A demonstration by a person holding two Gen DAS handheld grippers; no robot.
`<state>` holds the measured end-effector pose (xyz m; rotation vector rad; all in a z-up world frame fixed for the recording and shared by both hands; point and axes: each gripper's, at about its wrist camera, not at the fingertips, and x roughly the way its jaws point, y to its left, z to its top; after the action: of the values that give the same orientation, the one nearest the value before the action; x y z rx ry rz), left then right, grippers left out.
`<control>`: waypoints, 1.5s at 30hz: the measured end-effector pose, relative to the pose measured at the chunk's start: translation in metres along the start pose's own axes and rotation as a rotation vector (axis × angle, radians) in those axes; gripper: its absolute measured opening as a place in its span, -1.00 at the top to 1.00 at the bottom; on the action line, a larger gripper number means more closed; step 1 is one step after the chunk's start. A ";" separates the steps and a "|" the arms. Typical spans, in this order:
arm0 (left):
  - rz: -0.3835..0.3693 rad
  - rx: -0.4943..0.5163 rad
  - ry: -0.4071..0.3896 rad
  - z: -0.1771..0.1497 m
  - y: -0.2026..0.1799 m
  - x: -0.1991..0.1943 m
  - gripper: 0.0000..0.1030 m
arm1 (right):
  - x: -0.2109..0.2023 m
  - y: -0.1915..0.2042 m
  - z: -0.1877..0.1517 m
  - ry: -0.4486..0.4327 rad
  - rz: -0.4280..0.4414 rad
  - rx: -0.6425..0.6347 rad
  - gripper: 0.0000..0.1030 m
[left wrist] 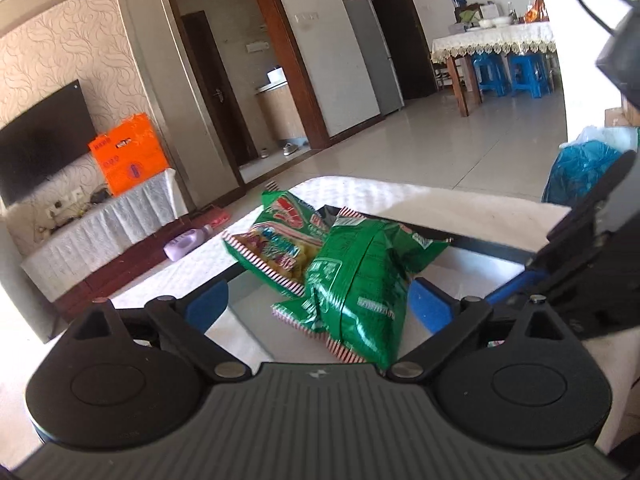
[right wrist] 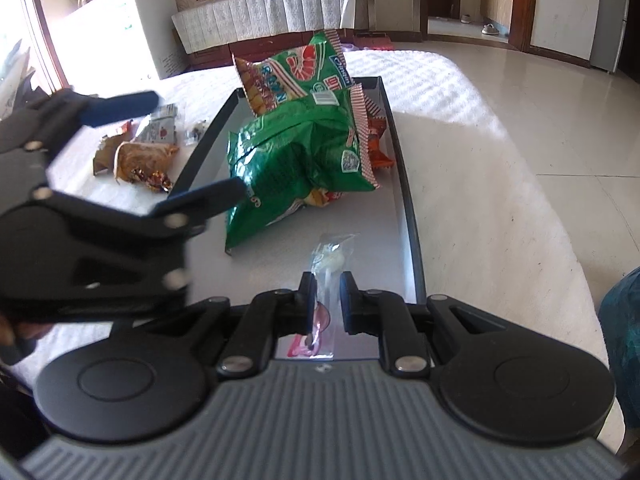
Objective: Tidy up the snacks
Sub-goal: 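Carry chip bag into tray with left tool while right tool carries lollipop there, then open right tool releasing the pink lollipop into the tray, then close right tool on wrapped chocolate candy while left tool approaches brown packet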
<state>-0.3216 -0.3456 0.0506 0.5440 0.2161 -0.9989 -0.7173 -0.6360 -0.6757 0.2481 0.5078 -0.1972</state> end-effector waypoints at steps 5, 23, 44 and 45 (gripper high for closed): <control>0.008 0.049 0.047 -0.009 -0.007 -0.031 -0.92 | 0.004 0.000 -0.001 0.009 -0.001 0.005 0.68; 0.009 -0.079 0.160 -0.026 0.017 -0.080 -0.92 | 0.025 0.001 0.018 -0.012 -0.079 -0.034 0.67; 0.211 -0.200 0.235 -0.071 0.115 -0.110 -0.92 | -0.002 0.072 0.029 -0.193 0.171 -0.116 0.64; 0.219 -0.208 0.242 -0.072 0.119 -0.109 -0.92 | 0.003 0.080 0.030 -0.178 0.181 -0.145 0.64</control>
<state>-0.2748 -0.1768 0.0742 0.4856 0.4612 -0.6873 -0.6812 -0.5684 -0.6366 0.1324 0.3185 -0.0056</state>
